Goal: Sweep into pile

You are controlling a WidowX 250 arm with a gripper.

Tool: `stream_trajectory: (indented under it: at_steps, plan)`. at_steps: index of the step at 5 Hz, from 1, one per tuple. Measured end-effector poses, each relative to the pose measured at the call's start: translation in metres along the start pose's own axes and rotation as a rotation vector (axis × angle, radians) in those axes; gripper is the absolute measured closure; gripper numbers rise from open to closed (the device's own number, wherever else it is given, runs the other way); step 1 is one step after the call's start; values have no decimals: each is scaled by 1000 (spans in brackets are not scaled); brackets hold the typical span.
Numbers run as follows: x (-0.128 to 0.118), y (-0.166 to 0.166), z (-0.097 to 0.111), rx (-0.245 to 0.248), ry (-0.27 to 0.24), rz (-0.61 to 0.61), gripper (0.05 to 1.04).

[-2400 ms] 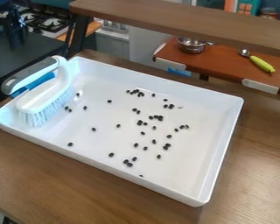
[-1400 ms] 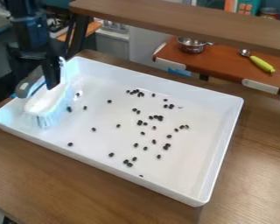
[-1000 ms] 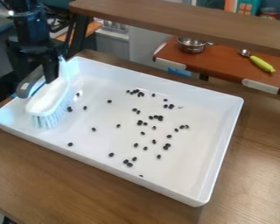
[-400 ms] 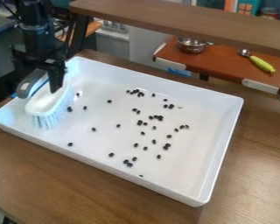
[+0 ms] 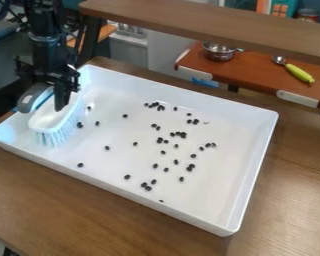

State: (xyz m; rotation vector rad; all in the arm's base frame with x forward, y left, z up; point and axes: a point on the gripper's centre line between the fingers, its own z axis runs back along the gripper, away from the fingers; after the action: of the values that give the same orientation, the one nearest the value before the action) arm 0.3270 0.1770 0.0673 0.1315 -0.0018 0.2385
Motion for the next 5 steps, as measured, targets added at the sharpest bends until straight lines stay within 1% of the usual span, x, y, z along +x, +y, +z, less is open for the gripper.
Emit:
stream_trajectory:
  at_steps: [1,2,3,4,5]
  plan:
    - [1,1,-1,2,8,2,570]
    - [0,0,-1,0,14,16,588]
    - [-3,-10,-2,-9,42,8,588]
    - [-9,-28,-1,-17,67,-4,588]
    - [-15,-54,2,-48,97,-19,588]
